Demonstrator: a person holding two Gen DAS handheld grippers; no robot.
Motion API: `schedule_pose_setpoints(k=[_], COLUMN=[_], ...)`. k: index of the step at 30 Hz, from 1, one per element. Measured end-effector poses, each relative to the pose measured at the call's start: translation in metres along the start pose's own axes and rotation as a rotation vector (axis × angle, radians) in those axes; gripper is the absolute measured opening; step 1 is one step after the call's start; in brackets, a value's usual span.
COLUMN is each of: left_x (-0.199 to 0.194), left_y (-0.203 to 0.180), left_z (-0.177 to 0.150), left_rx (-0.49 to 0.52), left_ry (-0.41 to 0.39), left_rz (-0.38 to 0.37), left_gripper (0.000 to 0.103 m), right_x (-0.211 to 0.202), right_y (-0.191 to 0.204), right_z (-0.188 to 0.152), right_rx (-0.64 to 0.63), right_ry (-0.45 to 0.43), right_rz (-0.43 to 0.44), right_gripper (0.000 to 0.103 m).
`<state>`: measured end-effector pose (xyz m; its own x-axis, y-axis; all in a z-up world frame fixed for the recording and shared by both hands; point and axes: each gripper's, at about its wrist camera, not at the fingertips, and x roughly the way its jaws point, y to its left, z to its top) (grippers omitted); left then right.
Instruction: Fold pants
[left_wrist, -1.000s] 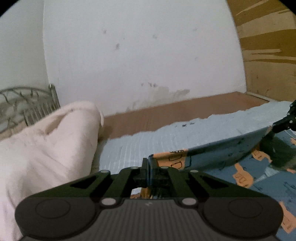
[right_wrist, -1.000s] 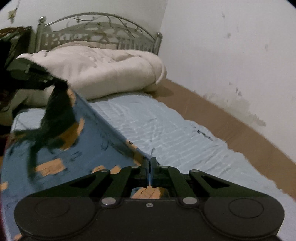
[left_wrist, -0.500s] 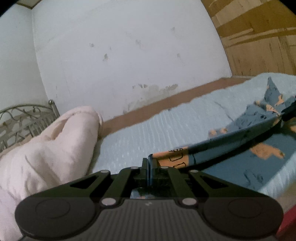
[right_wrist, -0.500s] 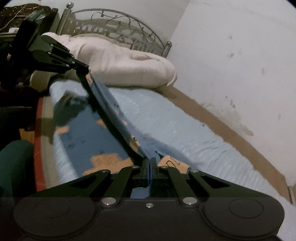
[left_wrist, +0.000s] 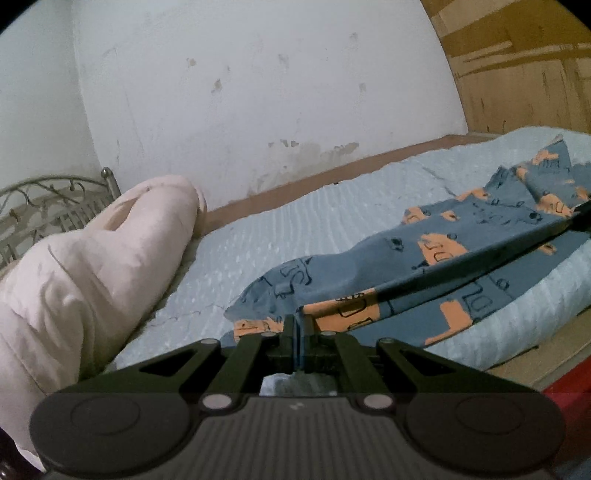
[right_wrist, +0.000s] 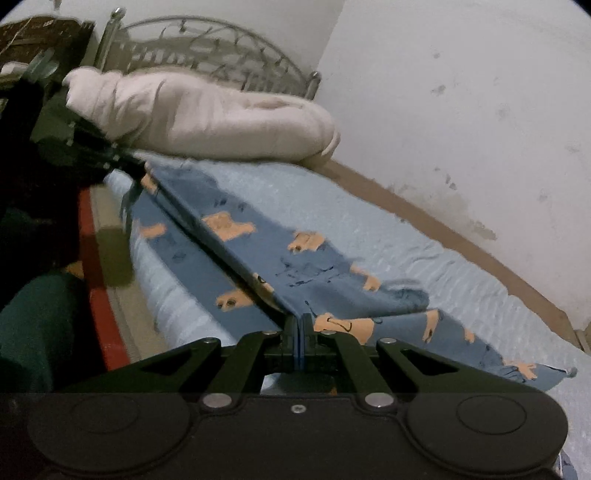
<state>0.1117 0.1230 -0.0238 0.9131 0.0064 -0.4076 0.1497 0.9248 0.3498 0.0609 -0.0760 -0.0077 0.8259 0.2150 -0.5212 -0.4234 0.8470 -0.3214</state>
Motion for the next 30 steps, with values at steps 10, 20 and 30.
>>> schedule_pose_setpoints(k=[10, 20, 30], left_x=[0.0, -0.019, -0.013], left_y=[-0.003, 0.006, -0.059], left_z=[-0.004, -0.004, 0.042], left_rx=[-0.011, -0.212, -0.261], left_ry=[0.028, 0.063, 0.031], left_rz=[0.042, -0.014, -0.146], left_gripper=[0.0, 0.077, 0.102], right_x=[-0.001, -0.007, -0.041], right_y=[0.011, 0.002, -0.083], right_z=[-0.009, -0.021, -0.058], right_rx=[0.068, 0.145, 0.504], right_ry=[0.019, -0.001, -0.062], right_rz=[0.044, 0.114, 0.048], right_gripper=[0.0, 0.014, 0.102])
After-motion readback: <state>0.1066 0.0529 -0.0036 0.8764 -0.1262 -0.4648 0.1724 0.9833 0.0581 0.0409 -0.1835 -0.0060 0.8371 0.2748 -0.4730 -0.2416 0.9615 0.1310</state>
